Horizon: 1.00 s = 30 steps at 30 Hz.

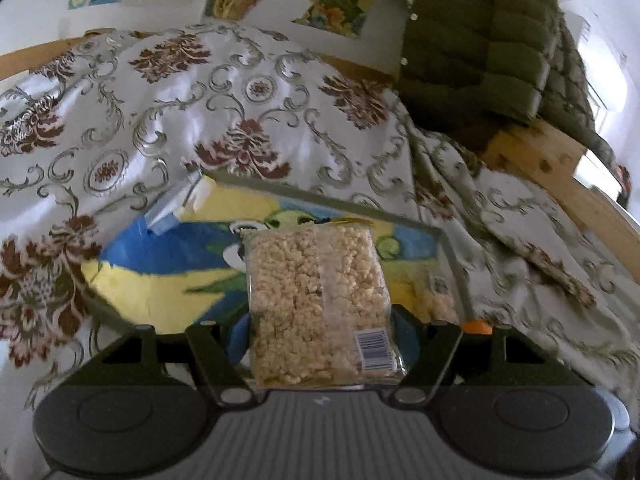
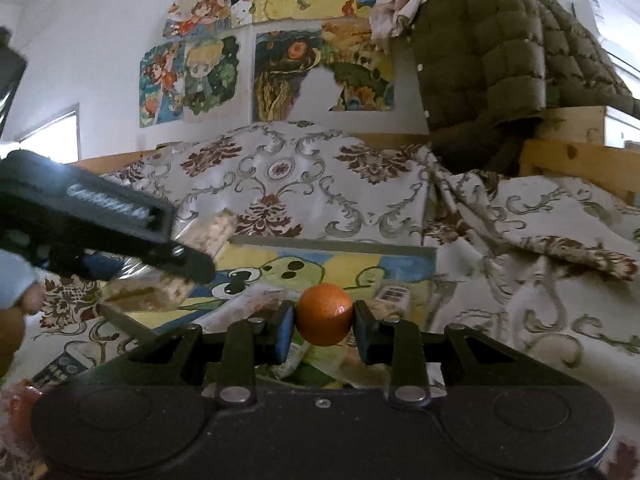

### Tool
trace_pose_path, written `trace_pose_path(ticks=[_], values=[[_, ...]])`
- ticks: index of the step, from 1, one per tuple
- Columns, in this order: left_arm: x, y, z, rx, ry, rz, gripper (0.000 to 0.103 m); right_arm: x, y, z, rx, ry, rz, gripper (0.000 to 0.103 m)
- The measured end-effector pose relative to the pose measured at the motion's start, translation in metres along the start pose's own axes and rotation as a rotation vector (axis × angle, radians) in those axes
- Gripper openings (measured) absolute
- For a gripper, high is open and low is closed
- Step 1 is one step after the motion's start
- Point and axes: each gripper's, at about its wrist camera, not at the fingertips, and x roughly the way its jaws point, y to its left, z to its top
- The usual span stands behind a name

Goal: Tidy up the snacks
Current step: 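Carry the orange into the tray with the right tool while the left tool carries the rice bag there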

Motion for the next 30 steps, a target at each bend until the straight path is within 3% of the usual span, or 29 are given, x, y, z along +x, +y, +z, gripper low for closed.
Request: trace_pose_path(ticks=[10,19,30], values=[[0.055,0.013,0.000,-0.034,0.051,0.028,0.074,0.024,0.006,-0.013,-0.009,0.078,0.008,0.033],[0.066,0.007,-0.006,-0.010,0.078,0.076,0.074,0.028,0.009,-0.010,-0.018,0.116,-0.016,0.033],[0.068,0.005,-0.009,-0.016,0.109,0.079,0.075,0.029,0.009,-0.010,-0.022,0.125,-0.036,0.035]])
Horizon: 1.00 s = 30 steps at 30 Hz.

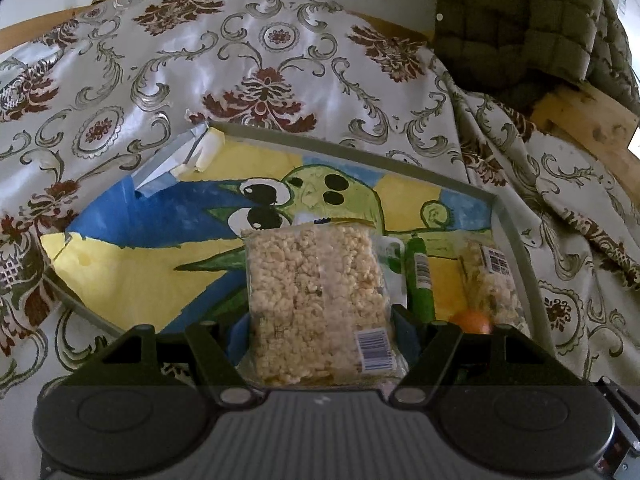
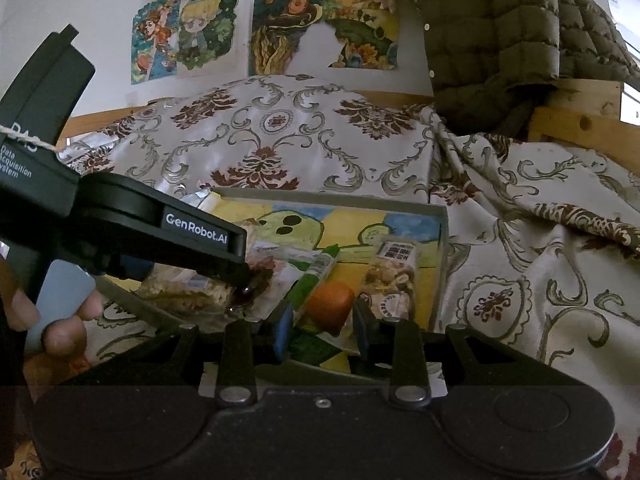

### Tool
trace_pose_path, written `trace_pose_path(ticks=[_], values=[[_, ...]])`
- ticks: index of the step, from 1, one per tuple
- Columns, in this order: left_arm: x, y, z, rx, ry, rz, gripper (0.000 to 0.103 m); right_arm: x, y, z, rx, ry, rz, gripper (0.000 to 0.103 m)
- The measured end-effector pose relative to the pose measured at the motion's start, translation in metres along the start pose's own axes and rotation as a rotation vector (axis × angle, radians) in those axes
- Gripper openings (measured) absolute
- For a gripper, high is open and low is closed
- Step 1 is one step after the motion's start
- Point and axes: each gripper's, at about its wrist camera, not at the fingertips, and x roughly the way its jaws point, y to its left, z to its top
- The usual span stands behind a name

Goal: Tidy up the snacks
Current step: 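Carry the orange into the tray with the right tool while the left tool carries the rice bag there, then open both tools in the tray and lift them away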

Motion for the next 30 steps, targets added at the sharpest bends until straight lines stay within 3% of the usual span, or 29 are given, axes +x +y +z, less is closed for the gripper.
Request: trace_pose_path(ticks=[7,11,23,30], values=[[-0.006,0.000,0.000,-0.028,0.008,-0.015,0.079,-0.007,-0.006,0.003,0.031,-0.006,-0.016,0.042],[-0.019,0.000,0.001,-0.038,-0.014,-0.018,0.083,-0.019,-0.009,0.008,0.046,-0.036,-0.028,0.054],[-0.109,0.010,0.001,-0.069,-0.189,-0.001,0.101,-0.083,-0.029,0.034,0.126,-0.166,-0.079,0.097],[-0.178,0.019,-0.016,-0.084,-0.316,0.041,0.103,-0.133,-0.029,0.046,0.143,-0.252,-0.081,0.102]])
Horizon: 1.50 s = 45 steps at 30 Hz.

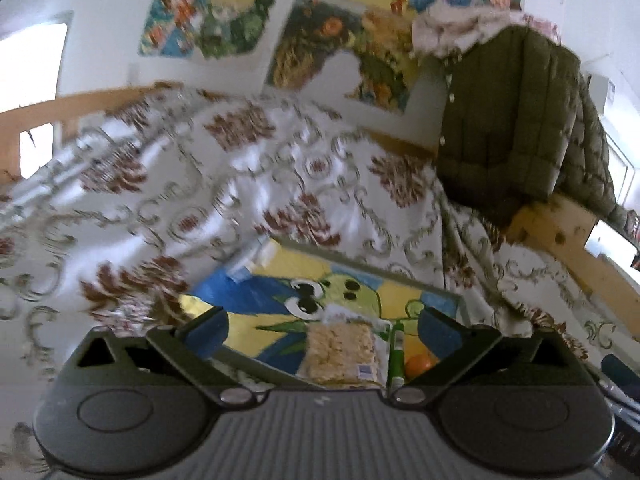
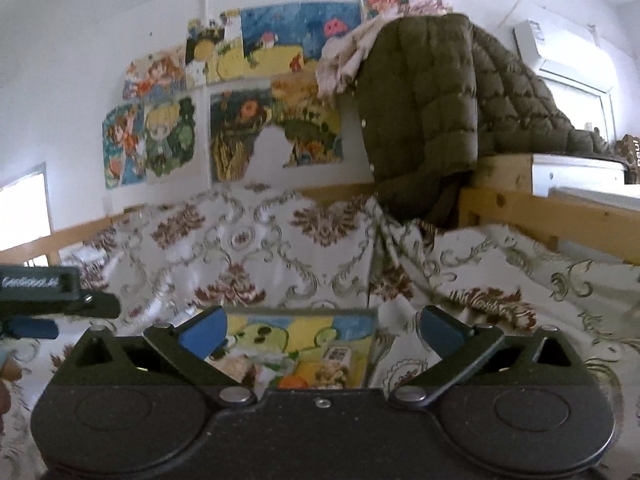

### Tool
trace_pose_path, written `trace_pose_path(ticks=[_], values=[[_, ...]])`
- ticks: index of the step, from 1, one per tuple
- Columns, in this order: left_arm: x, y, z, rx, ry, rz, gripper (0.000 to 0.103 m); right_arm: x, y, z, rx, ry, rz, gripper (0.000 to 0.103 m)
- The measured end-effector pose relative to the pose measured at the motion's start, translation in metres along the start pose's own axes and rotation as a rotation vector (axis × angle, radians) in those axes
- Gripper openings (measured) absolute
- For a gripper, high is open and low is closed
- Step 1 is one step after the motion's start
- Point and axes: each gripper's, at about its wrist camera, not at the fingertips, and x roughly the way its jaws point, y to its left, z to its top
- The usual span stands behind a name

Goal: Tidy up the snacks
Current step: 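Open both tools in the tray and lift them away, then move both tools back toward the yellow snack bar and orange candy bag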

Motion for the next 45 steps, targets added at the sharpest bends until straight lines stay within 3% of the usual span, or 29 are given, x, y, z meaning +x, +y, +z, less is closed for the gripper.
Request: trace_pose_path(ticks=[9,24,30,34,45], values=[[-0.082,0.009,-0.017,0.058,-0.092,0.046,0.103,-0.059,0.021,0.007,0.034,-0.037,0.025,0.102],[-0.171,0.044,-0.073,0.123,-0.123,0.068,0.103,-0.148,0.060,-0.019,-0.005,-0.025,0.036,0.102],[-0.183,0.059,-0.101,0.152,-0.110,0.088,0.103,-0.170,0.066,-0.040,-0.015,0.039,0.032,0.102],[-0.180,0.064,-0.115,0.167,-0.062,0.102,0.103,-0.173,0.074,-0.053,-0.028,0.097,0.030,0.102],[-0.176,0.067,-0.137,0.228,-0.037,0.108,0.103,-0.158,0.097,-0.087,-0.111,0.219,0.041,0.102]])
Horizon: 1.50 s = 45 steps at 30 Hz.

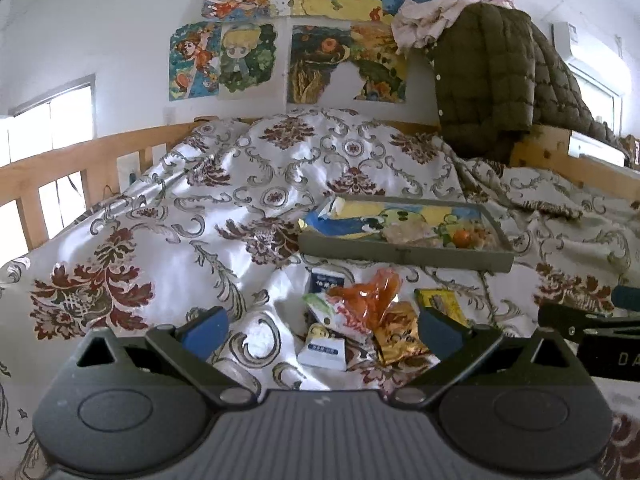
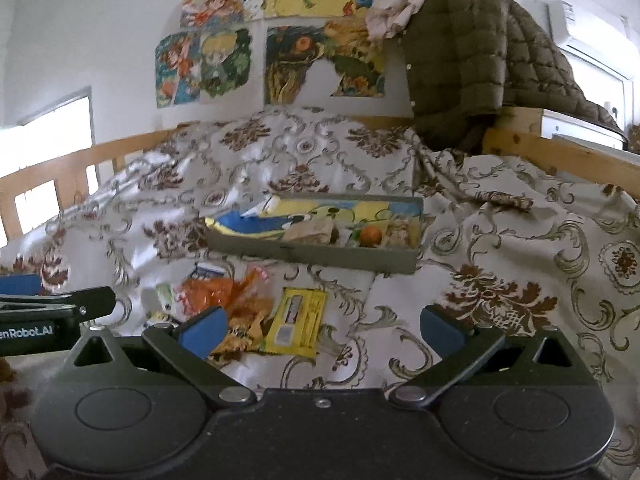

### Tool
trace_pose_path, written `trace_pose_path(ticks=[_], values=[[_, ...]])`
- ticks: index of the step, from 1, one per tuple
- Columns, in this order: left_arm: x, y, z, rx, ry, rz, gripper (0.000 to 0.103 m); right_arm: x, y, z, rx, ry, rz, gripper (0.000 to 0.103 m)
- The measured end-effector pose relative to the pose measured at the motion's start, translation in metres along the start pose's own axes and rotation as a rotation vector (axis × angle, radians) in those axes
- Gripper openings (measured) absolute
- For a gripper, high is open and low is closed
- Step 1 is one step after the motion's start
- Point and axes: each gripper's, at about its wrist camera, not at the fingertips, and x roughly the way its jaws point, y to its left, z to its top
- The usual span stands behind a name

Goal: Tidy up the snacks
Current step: 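Move both tools back toward the yellow snack bar and orange candy bag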

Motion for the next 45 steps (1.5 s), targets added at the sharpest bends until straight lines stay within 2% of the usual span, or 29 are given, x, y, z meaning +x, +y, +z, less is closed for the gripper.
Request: trace_pose_path(ticks=[18,30,37,42,45], values=[[0.017,0.008,-0.015,0.013,0.109,0.041,0.103,0.022,0.013,-0.009,-0.057,0.101,0.015,0.102],[0.029,0.015,-0.012,-0.006,0.133,0.070,0.103,0.037,0.011,-0.004,-0.014,0.130,0.034,0.102],[0.035,0.020,-0.008,-0.020,0.139,0.086,0.103,0.049,0.016,0.001,-0.100,0.128,0.083,0.102],[0.041,0.020,-0.002,-0.024,0.137,0.097,0.103,0.063,0.009,0.003,-0.036,0.163,0.095,0.102],[0.046,0.020,0.003,-0.034,0.133,0.099,0.103,0.078,0.004,0.006,-0.015,0.192,0.140,0.102]])
